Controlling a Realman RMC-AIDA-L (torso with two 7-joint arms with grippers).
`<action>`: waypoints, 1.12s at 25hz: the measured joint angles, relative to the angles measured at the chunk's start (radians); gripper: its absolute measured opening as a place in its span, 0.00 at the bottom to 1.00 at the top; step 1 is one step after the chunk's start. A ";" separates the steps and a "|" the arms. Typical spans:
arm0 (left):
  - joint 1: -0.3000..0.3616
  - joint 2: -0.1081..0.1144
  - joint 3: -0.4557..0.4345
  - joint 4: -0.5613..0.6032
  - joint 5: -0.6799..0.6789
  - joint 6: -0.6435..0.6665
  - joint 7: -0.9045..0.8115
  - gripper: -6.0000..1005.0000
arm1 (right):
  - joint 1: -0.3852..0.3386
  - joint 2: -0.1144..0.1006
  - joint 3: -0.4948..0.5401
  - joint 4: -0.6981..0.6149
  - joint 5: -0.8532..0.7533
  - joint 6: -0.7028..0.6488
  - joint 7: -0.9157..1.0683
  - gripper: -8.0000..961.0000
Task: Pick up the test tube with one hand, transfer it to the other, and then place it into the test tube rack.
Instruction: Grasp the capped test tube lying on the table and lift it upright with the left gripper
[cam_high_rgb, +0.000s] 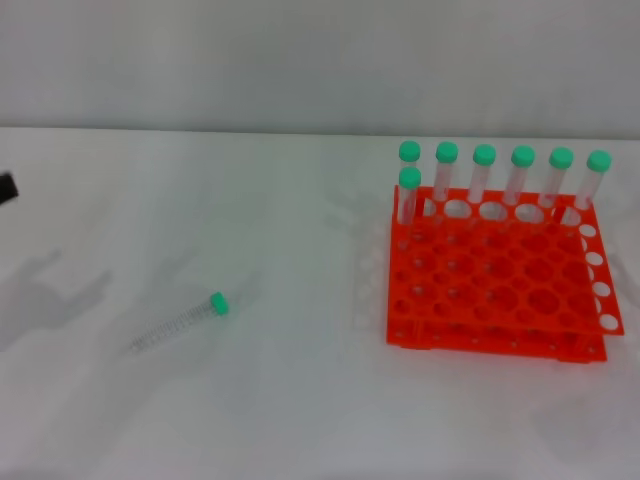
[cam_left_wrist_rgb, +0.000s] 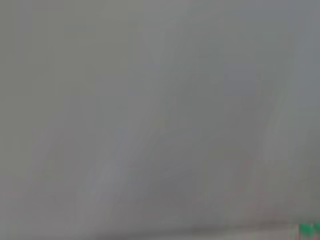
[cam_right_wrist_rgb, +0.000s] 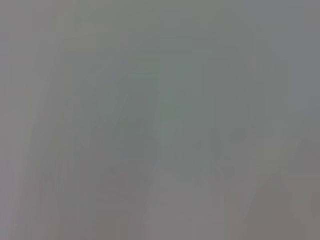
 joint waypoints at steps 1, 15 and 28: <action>-0.023 0.002 0.000 -0.067 0.053 0.027 -0.021 0.89 | 0.000 0.000 0.000 -0.001 0.000 0.001 0.000 0.86; -0.310 -0.001 0.004 -0.284 0.782 0.124 0.196 0.88 | 0.009 0.003 -0.008 -0.012 -0.007 0.002 0.001 0.86; -0.357 0.020 0.004 0.110 0.907 -0.102 0.287 0.88 | -0.011 0.005 -0.022 0.000 -0.008 -0.007 0.012 0.86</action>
